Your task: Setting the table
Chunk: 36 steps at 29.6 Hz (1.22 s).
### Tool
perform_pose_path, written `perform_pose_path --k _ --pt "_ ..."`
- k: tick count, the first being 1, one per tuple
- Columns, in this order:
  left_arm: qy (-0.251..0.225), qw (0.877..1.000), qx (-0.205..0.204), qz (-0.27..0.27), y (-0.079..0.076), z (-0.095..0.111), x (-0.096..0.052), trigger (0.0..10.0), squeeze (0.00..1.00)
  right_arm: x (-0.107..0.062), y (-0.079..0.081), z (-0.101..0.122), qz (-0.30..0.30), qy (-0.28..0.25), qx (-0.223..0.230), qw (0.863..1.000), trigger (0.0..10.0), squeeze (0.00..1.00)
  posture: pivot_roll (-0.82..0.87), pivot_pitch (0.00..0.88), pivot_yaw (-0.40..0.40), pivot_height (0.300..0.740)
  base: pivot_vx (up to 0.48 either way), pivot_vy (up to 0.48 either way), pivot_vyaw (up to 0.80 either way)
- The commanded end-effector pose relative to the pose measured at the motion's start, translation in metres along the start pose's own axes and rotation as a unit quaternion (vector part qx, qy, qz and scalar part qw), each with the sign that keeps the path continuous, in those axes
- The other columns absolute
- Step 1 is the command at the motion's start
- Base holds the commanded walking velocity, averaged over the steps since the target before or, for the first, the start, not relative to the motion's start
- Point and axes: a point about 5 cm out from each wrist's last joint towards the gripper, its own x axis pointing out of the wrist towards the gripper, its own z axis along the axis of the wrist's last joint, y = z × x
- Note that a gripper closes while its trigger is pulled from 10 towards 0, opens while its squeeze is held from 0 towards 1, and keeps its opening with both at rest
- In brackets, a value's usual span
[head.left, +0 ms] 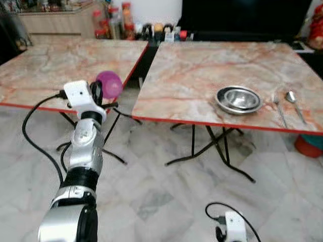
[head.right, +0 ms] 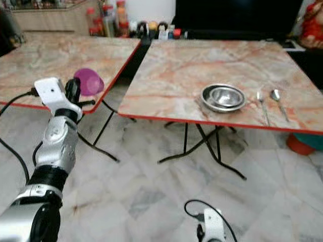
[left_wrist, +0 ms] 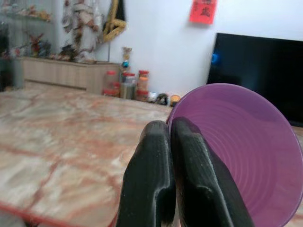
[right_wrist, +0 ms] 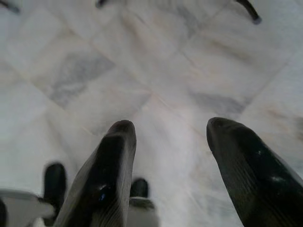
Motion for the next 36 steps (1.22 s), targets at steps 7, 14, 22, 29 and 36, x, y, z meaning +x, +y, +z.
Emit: perform_pose_path --k 7,14,22,29,36 --pt "-0.002 1.000 -0.010 -0.023 -0.0132 0.0017 0.0027 10.0 0.00 -0.0011 -0.0084 -0.0043 -0.012 0.006 0.000 1.000 10.0 0.00 -0.01 0.000 0.007 0.736 0.270 0.000 -0.21" --pt "0.000 1.000 -0.011 -0.027 -0.0148 0.0013 0.0028 10.0 0.00 -0.0012 -0.0090 -0.0043 -0.012 0.005 -0.002 1.000 10.0 0.00 -0.01 0.000 0.003 0.736 0.272 0.000 0.00" --pt "0.002 0.999 -0.011 -0.030 -0.0156 0.0009 0.0033 10.0 0.00 -0.0007 -0.0096 -0.0025 -0.013 0.004 -0.003 1.000 10.0 0.00 -0.01 0.000 0.003 0.736 0.271 0.000 0.00" --pt "0.003 0.999 -0.012 -0.033 -0.0171 0.0002 0.0031 10.0 0.00 -0.0010 -0.0094 -0.0036 -0.011 0.005 -0.006 1.000 10.0 0.00 -0.01 0.000 0.004 0.736 0.271 0.000 0.00" --pt "0.004 0.999 -0.011 -0.038 -0.0187 0.0000 0.0035 10.0 0.00 -0.0009 -0.0106 -0.0034 -0.012 0.006 -0.010 1.000 10.0 0.00 -0.01 0.000 0.005 0.736 0.270 0.000 0.00"
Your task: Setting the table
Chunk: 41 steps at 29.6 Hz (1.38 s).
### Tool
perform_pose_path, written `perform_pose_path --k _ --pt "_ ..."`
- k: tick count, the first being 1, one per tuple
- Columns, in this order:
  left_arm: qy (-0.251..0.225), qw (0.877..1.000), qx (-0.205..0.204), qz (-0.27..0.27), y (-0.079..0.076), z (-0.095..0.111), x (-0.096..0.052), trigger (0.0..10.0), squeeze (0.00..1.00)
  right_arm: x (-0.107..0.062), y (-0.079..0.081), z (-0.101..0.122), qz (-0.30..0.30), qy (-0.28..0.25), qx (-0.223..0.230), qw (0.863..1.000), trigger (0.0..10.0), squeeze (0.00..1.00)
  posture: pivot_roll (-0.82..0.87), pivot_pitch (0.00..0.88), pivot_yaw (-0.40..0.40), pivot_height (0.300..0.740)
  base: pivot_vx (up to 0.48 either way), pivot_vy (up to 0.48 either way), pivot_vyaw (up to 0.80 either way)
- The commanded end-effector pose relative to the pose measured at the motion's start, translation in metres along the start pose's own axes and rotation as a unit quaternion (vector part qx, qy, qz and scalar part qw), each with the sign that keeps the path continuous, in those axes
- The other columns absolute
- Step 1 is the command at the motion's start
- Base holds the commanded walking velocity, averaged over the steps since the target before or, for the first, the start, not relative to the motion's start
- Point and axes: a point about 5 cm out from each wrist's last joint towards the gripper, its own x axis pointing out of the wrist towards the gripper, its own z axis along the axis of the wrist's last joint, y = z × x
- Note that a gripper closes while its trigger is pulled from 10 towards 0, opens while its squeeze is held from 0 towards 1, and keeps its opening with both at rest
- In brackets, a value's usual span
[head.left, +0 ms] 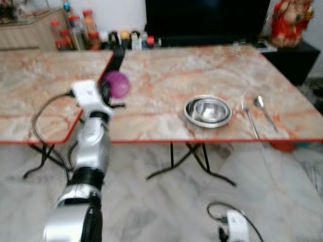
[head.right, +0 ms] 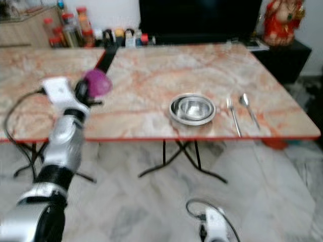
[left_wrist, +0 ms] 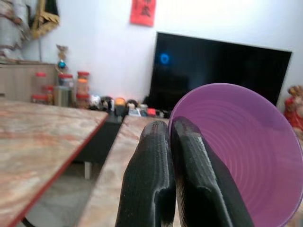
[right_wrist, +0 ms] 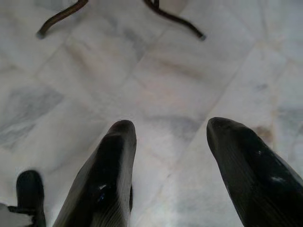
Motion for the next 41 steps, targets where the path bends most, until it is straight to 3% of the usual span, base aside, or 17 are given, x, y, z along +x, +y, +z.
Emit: perform_pose_path --k 1,24,41 --pt "-0.001 1.000 0.000 0.009 0.008 0.003 0.001 10.0 0.00 0.001 0.009 0.003 0.012 -0.004 0.000 1.000 10.0 0.00 -0.01 0.000 0.005 0.736 0.270 0.000 0.00" --pt "0.015 1.000 -0.004 -0.025 -0.002 -0.001 0.002 10.0 0.00 0.001 0.013 0.003 0.013 -0.002 0.002 1.000 10.0 0.00 -0.01 0.000 0.011 0.736 0.274 0.000 -0.05" --pt "0.044 0.995 -0.009 -0.084 -0.021 -0.012 -0.003 10.0 0.00 0.001 0.016 0.003 0.017 -0.002 0.001 1.000 10.0 0.00 -0.01 0.000 0.012 0.736 0.275 0.000 0.00"
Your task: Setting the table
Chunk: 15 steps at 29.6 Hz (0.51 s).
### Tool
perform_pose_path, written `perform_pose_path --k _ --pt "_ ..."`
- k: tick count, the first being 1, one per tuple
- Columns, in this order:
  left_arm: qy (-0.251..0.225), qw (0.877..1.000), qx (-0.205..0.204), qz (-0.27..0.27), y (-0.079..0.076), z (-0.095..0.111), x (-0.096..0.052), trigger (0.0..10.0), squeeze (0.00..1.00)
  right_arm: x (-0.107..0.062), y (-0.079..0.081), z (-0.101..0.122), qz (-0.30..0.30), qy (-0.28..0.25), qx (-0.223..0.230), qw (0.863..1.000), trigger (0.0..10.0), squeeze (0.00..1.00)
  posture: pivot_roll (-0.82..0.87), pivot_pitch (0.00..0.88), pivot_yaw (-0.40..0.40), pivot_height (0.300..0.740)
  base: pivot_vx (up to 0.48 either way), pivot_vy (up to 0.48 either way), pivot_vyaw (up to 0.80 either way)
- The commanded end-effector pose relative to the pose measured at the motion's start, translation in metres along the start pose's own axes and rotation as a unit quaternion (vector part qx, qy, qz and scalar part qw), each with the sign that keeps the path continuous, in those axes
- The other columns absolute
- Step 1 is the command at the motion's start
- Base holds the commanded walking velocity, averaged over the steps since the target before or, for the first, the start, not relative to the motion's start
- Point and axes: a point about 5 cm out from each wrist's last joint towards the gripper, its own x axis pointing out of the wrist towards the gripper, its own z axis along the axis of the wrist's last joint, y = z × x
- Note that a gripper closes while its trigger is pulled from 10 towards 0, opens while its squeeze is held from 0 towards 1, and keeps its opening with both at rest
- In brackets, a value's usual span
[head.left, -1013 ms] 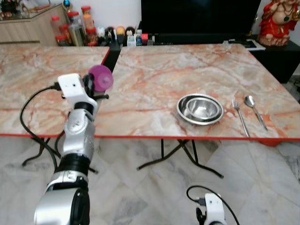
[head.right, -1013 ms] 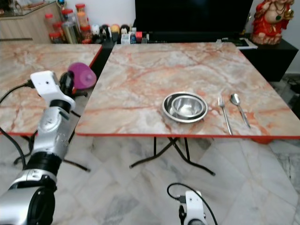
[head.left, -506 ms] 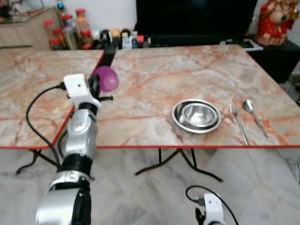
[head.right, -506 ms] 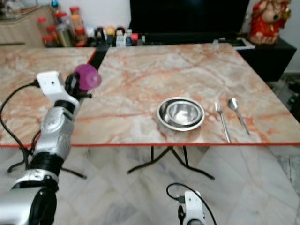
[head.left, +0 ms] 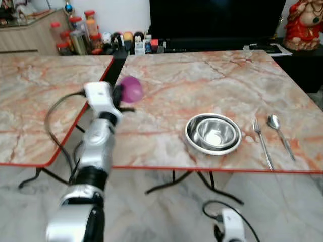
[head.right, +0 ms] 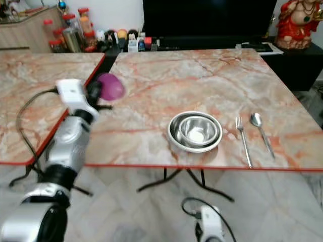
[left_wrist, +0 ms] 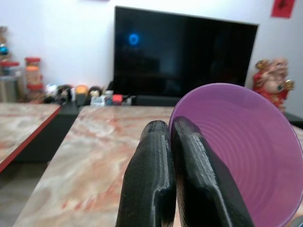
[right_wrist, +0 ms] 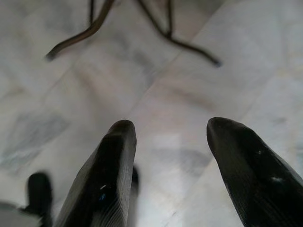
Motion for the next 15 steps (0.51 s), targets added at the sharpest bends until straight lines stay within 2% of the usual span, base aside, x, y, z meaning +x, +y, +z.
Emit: perform_pose_path --k 1,15 --pt "0.000 1.000 0.003 0.009 0.009 0.003 -0.001 10.0 0.00 0.001 0.011 0.004 0.012 -0.006 0.004 1.000 10.0 0.00 -0.01 0.000 0.011 0.736 0.274 0.000 0.00" --pt "0.019 0.999 -0.011 -0.033 -0.008 -0.004 -0.001 10.0 0.00 0.000 0.011 0.003 0.012 -0.006 0.005 1.000 10.0 0.00 -0.01 0.000 0.012 0.736 0.274 0.000 0.00"
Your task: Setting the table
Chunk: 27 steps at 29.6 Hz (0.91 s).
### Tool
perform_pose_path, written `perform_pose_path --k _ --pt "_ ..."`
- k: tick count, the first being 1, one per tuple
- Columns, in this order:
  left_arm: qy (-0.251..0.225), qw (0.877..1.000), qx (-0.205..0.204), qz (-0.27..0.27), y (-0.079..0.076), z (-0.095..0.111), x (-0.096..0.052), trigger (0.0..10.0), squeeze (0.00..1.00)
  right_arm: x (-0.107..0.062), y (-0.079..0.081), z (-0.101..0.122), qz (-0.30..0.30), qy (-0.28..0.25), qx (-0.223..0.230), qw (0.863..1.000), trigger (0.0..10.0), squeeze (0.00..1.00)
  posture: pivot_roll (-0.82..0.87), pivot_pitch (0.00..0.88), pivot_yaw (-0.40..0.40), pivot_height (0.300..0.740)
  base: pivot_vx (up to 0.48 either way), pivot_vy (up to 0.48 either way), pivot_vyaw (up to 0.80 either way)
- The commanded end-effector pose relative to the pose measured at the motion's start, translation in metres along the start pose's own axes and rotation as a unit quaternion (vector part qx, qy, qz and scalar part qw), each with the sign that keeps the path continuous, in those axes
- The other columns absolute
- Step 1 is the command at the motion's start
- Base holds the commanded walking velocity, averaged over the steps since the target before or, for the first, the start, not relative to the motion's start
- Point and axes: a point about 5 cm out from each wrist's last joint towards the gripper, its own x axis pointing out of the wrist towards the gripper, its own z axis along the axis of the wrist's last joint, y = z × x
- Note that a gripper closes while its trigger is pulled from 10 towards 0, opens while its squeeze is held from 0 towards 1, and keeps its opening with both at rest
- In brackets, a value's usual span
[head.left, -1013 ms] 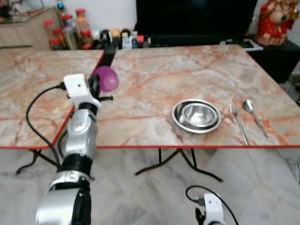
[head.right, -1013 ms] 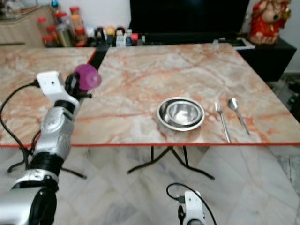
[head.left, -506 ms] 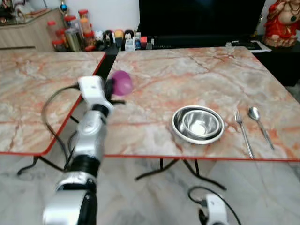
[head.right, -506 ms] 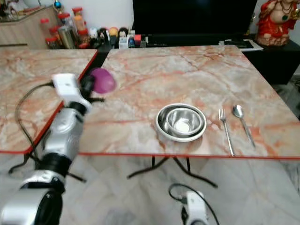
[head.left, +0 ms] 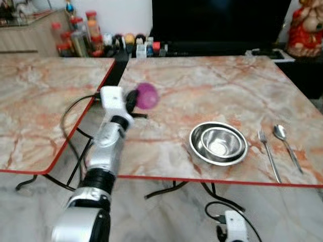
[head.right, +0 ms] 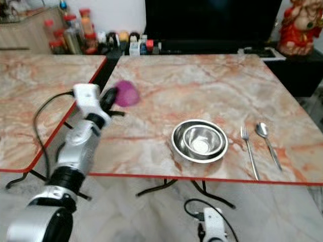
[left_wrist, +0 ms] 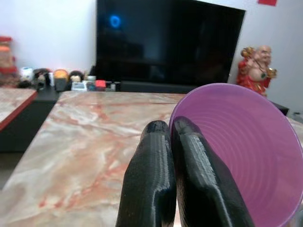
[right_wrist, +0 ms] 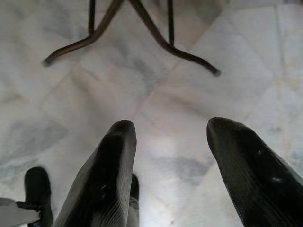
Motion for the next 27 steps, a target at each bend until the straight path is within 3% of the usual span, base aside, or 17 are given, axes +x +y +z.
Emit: perform_pose_path --k 1,9,14,15,20,27 --pt "-0.007 1.000 -0.002 0.007 0.006 0.005 0.000 10.0 0.00 0.000 0.007 0.002 0.008 -0.003 0.003 1.000 10.0 0.00 -0.01 0.000 0.012 0.736 0.281 0.000 0.00" --pt "-0.002 1.000 0.009 -0.013 0.001 0.005 0.000 10.0 0.00 0.000 0.008 0.002 0.009 -0.003 0.002 1.000 10.0 0.00 -0.01 0.000 0.012 0.736 0.307 0.000 0.00" --pt "0.015 1.000 -0.001 -0.024 -0.001 0.001 -0.001 10.0 0.00 0.000 0.008 0.001 0.009 -0.003 0.002 1.000 10.0 0.00 -0.01 0.000 0.012 0.736 0.000 0.000 0.00" --pt "0.033 0.998 -0.013 -0.043 -0.006 -0.003 -0.001 10.0 0.00 0.000 0.009 0.000 0.009 -0.002 0.002 1.000 10.0 0.00 -0.01 0.000 0.013 0.736 0.000 0.000 0.00" --pt "0.099 0.992 0.027 -0.067 -0.025 -0.011 0.006 10.0 0.00 -0.001 0.008 -0.003 0.010 0.001 -0.002 1.000 10.0 0.00 0.00 0.000 0.006 0.736 0.000 0.000 0.00" --pt "0.137 0.985 -0.011 -0.101 -0.056 -0.016 0.022 10.0 0.00 -0.001 0.009 -0.001 0.012 -0.004 -0.007 1.000 10.0 0.00 -0.02 0.000 0.011 0.736 0.000 0.000 0.00"
